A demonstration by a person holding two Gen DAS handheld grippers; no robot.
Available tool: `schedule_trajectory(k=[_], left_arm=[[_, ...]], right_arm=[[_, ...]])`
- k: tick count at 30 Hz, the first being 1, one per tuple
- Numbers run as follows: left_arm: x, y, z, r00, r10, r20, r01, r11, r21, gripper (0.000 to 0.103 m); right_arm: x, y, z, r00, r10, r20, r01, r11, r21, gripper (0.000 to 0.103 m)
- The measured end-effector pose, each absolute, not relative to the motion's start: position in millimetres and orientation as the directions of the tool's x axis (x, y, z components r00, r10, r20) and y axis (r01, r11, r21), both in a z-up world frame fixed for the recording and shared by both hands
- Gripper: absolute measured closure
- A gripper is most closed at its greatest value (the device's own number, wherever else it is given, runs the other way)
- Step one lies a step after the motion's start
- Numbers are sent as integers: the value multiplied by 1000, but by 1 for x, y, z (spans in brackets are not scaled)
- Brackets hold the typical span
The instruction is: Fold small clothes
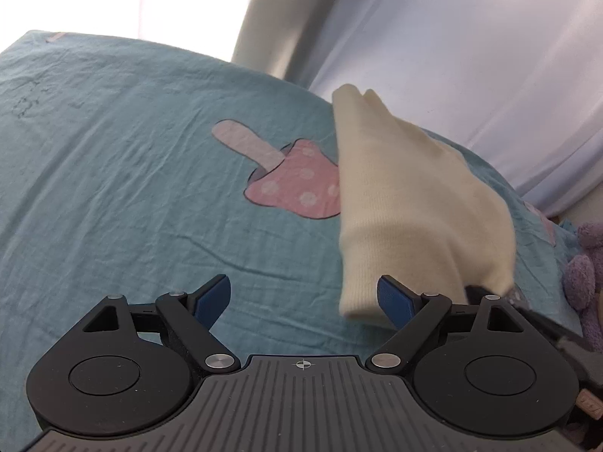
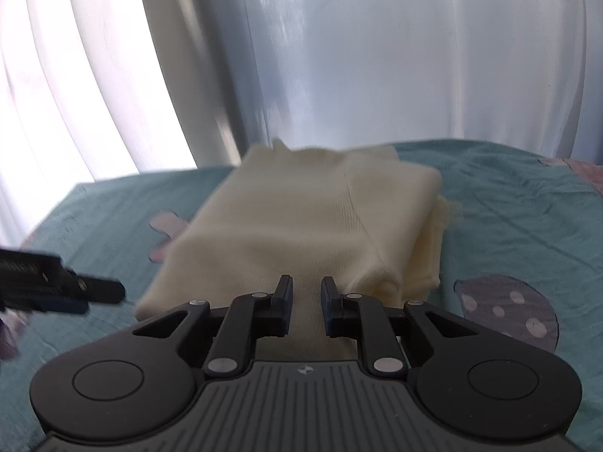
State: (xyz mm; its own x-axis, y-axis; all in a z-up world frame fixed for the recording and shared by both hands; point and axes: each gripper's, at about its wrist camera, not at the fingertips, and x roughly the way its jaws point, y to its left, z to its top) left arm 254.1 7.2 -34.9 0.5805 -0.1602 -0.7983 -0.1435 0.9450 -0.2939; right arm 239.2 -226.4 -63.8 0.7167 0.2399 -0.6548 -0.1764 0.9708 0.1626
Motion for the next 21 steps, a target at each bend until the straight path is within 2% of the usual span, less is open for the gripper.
schedule_trajectory(k=[1,4,8,12,15,18,21], left_arm=[[258,6,-34,584,-167,-795,-132,946,-295,13],[274,4,-31,595,-188,-781,-100,947,-304,13],[296,-9,-29,622,-211,-754,-54,949,-311,13],[313,-27,-41,603,-188,-775,-12,969,-245,13],[317,-31,-54,585,-166,-794,18,981,-192,11],[320,-27,-65,585,-174,-792,18,979,-202,5],[321,-26,-66,584,-190,-789,30,977,-212,4]], right_arm=[[241,-225,-72,692,234,-683,-176,972,154,92],[237,-229,-67,684,231,-692,-165,973,162,92],[242,-230,-43,727,238,-644,-167,971,171,90],[262,-215,-39,731,259,-631,-193,966,174,89],[274,-199,-51,708,282,-647,-228,959,169,89],[274,-191,-66,720,251,-647,-260,962,83,89],[277,-195,-65,712,263,-651,-282,956,77,89]])
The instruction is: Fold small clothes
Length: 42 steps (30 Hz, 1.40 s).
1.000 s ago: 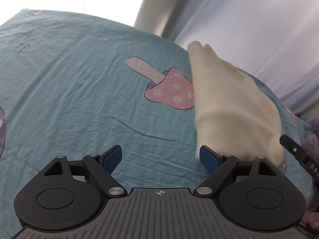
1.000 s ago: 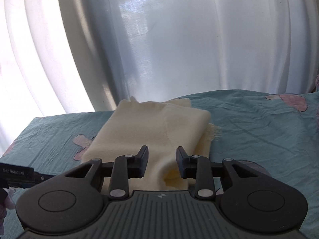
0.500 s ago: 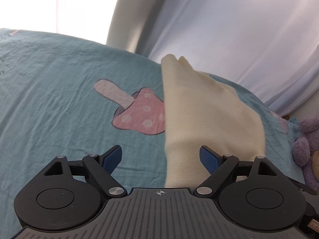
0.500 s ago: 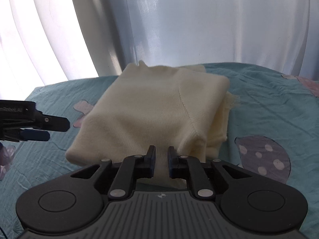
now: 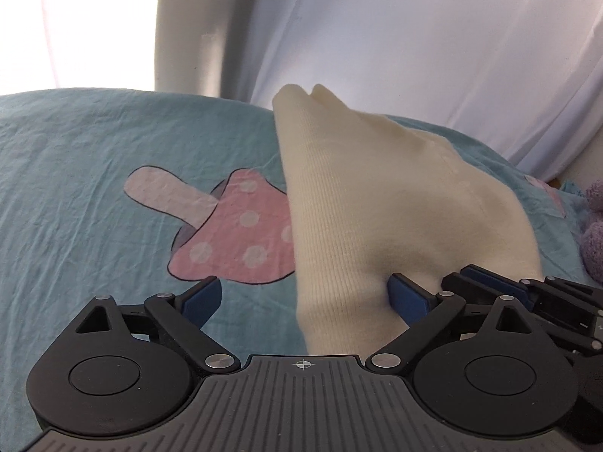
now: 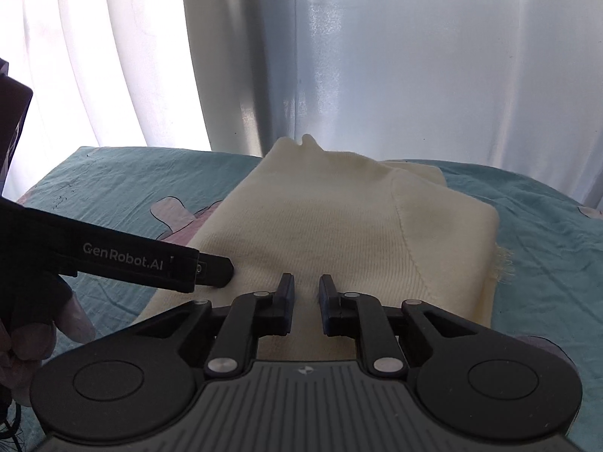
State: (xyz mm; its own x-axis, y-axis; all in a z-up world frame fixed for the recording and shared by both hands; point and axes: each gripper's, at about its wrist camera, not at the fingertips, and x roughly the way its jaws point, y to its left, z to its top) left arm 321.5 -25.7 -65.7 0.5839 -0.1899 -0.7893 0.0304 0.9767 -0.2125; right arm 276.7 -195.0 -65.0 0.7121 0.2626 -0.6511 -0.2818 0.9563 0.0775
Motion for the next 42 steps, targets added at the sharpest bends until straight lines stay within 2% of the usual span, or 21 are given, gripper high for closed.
schedule_trajectory(k=[2,4,6,7,9,11,13,14,15,19,23,27,28,31,37,38,39,42], left_arm=[[323,-20,-61,578,-208,-789,26,971,-237,4],[328,-15,-57,583,-216,-783,18,967,-254,5],[333,-14,-53,602,-191,-775,18,974,-227,6],[335,-14,-52,609,-175,-774,18,978,-207,6],[340,-9,-51,613,-174,-770,24,979,-202,6],[346,-3,-51,608,-220,-763,47,969,-242,6],[351,2,-53,594,-278,-755,76,954,-291,6],[354,3,-54,586,-298,-753,87,947,-308,6],[357,3,-56,583,-314,-749,97,943,-320,6],[372,0,-66,548,-402,-733,118,905,-408,6],[385,-2,-79,513,-476,-714,105,861,-498,9],[393,-4,-83,506,-520,-689,107,830,-548,24],[395,-4,-85,511,-520,-685,103,828,-552,24],[398,-7,-86,529,-506,-681,113,838,-535,32],[397,-15,-87,566,-486,-666,156,856,-492,32],[395,-16,-87,578,-477,-663,162,863,-479,34],[393,-17,-87,586,-473,-658,169,866,-471,42],[385,-17,-81,621,-466,-631,184,868,-461,59]], right_arm=[[281,-202,-56,706,250,-663,-261,962,85,89],[284,-220,-48,749,195,-634,-191,979,75,83],[290,-241,-50,760,159,-630,-124,987,100,77],[295,-252,-57,739,145,-658,-99,989,107,77],[295,-268,-68,735,170,-657,-105,985,138,76],[295,-288,-69,723,230,-651,-92,966,240,76],[293,-311,-68,729,267,-630,-30,932,361,64],[294,-322,-69,731,258,-632,18,919,395,40],[296,-331,-72,732,267,-627,41,901,431,39],[308,-357,-86,680,479,-555,15,748,663,39],[328,-352,-96,635,515,-576,-2,747,665,39],[341,-354,-107,613,572,-545,4,688,726,40],[343,-353,-108,613,578,-538,4,679,734,40],[354,-346,-110,601,589,-540,-16,685,729,48],[361,-346,-116,610,606,-511,2,643,766,50],[359,-344,-115,613,596,-518,4,654,757,59],[359,-341,-114,614,586,-529,-3,671,741,66],[356,-339,-109,623,573,-533,-3,683,730,73]])
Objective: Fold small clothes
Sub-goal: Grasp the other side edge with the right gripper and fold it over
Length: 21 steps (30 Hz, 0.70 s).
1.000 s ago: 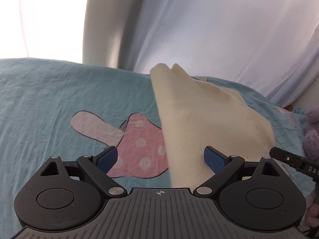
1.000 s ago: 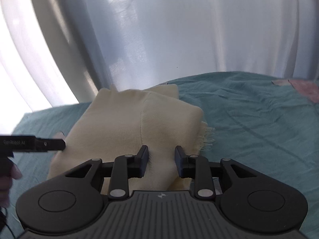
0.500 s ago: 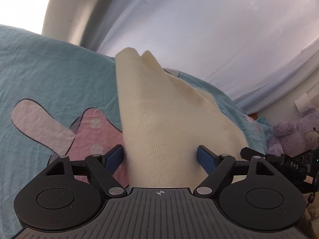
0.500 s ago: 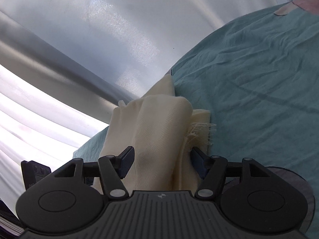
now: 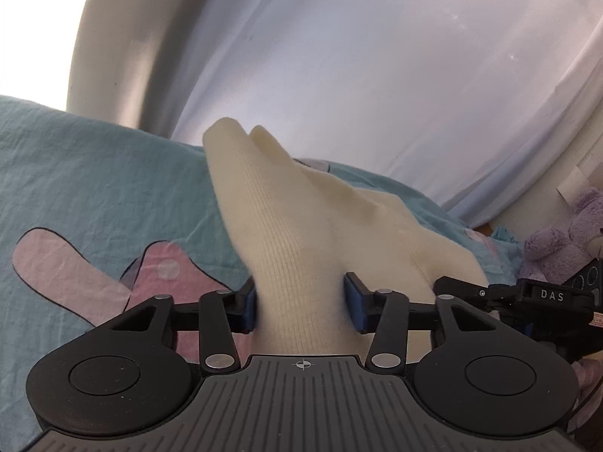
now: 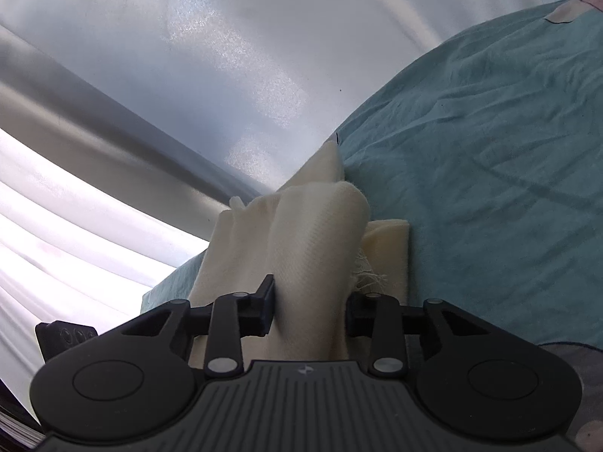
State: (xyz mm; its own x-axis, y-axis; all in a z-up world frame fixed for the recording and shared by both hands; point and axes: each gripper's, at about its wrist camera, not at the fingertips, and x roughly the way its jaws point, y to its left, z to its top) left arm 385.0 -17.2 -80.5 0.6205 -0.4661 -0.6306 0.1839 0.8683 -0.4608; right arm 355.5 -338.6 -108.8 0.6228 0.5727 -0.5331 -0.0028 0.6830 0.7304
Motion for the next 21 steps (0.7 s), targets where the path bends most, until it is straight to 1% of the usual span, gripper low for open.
schedule_trajectory(k=[4,8,11,14,17,20,21], left_arm=[[372,-16,-66,652,-455,-606,186,872,-453,65],[356,-6,-46,674,-469,-571,179,853,-490,67],[343,0,-25,691,-450,-566,169,861,-479,68],[331,15,-7,698,-400,-593,118,882,-456,68],[325,36,2,667,-308,-678,3,912,-410,68],[321,54,-7,649,-214,-730,-98,928,-358,68],[320,59,-12,639,-185,-746,-131,930,-343,68]], right_arm=[[350,-333,-96,637,569,-520,-22,688,725,75],[342,-317,-73,640,585,-498,-77,694,716,76],[337,-303,-56,628,613,-479,-124,687,716,77],[333,-286,-44,598,657,-460,-161,660,734,77],[333,-268,-47,540,709,-453,-156,614,774,78],[336,-250,-56,499,747,-440,-175,583,793,79],[336,-246,-58,498,746,-441,-174,584,793,75]])
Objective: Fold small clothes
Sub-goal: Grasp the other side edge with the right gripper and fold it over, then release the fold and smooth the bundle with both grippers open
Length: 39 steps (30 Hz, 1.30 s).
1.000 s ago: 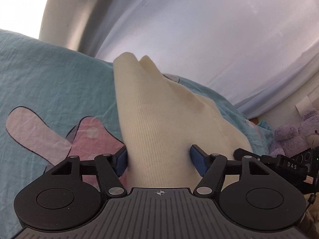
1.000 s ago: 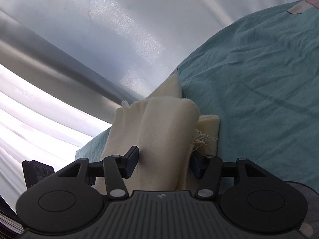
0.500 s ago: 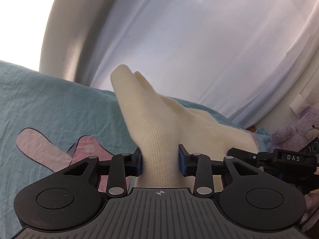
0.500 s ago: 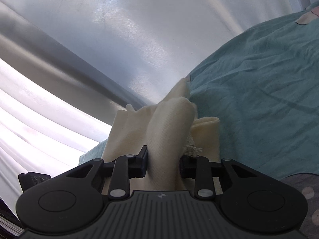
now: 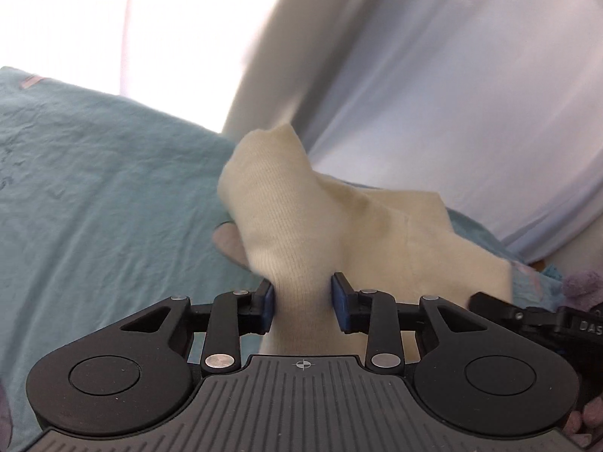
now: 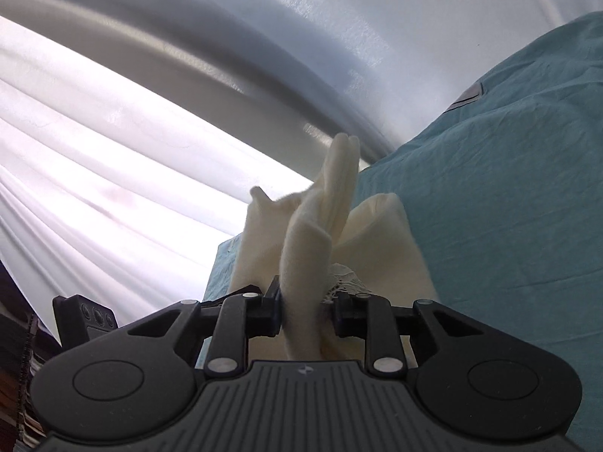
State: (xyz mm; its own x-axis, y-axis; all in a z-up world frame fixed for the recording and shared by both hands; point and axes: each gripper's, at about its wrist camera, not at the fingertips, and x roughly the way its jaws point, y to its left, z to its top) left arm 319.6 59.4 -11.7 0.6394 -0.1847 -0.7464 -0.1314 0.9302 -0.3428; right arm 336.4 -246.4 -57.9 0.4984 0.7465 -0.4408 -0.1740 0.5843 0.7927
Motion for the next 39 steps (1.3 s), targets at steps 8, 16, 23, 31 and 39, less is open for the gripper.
schedule_trajectory(k=[8,16,23,31,39], left_arm=[[298,70,-4,744,3,-668,-215,948,-236,23],[322,43,-16,807,131,-576,-288,939,-190,12],[340,24,-70,756,224,-615,-264,964,26,10],[329,34,-67,732,201,-651,-285,958,-26,6],[256,34,-38,710,18,-704,-198,964,-176,7]], right_arm=[[321,-220,-24,673,463,-577,-202,865,459,60],[329,-135,-44,701,399,-592,-361,913,188,72],[339,-143,-81,732,293,-615,-320,945,69,70],[336,-153,-86,764,277,-582,-298,952,61,69],[269,-183,-52,732,330,-596,-328,938,115,65]])
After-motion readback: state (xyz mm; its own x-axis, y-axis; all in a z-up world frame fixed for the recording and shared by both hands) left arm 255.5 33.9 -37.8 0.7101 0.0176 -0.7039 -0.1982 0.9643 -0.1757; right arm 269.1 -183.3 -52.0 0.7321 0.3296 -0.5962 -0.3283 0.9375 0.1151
